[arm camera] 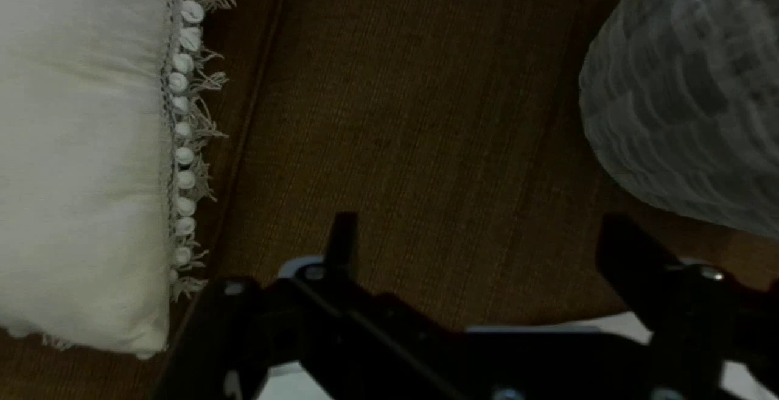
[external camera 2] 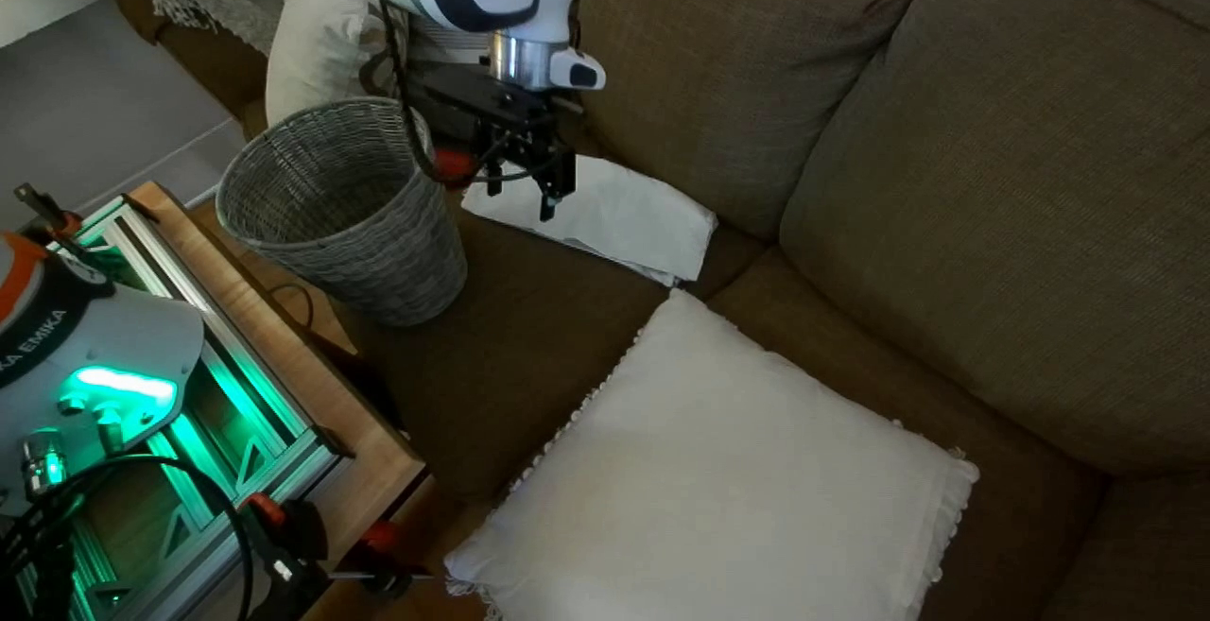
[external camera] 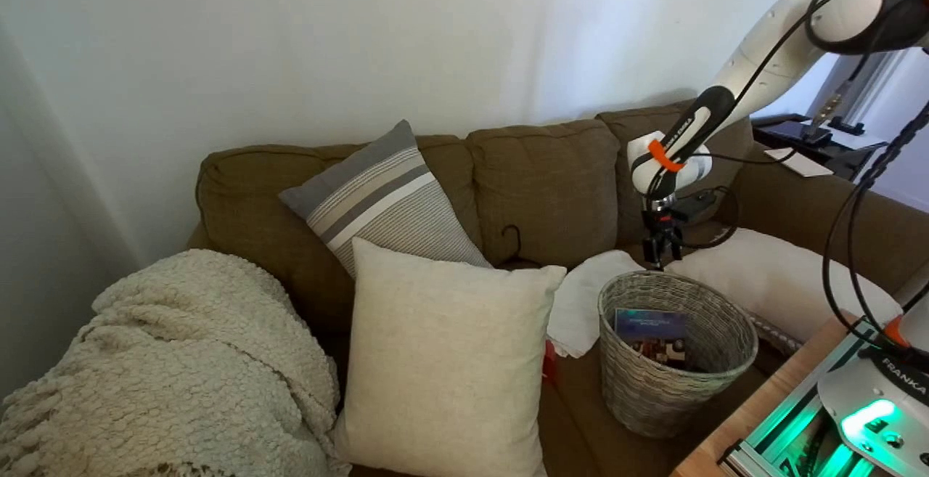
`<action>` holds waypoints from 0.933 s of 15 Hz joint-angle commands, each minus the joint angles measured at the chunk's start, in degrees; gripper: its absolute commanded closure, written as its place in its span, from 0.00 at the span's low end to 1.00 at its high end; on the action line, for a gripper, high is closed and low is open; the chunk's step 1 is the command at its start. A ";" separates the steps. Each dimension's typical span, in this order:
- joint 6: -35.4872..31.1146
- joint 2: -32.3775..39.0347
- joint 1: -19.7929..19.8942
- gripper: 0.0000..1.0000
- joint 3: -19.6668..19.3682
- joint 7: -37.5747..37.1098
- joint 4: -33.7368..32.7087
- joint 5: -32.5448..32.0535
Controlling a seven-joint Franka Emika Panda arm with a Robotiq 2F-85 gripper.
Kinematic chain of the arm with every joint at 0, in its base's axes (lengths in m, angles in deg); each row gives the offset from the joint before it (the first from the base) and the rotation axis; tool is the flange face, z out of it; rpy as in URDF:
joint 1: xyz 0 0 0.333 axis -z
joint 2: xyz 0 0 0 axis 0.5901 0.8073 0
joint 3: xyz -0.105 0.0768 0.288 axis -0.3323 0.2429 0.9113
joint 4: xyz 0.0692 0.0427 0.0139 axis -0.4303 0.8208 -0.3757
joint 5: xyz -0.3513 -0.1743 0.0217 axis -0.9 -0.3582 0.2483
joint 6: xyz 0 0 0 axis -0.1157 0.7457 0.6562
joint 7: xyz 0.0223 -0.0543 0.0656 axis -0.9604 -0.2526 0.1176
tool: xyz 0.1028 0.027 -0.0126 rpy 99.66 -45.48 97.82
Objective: Put the white folded cloth in the basket
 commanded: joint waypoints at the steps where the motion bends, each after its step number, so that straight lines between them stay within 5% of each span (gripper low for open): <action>1: -0.13 14.37 -2.73 0.00 -3.05 -8.09 -12.99 -1.52; 2: 0.60 15.94 -3.50 0.00 -3.37 -9.95 -15.18 -1.38; 3: -0.15 10.54 -1.38 0.00 -1.89 -5.87 -8.85 -0.75; 14: -1.43 17.74 -3.92 0.00 -3.32 -10.12 -16.82 -1.24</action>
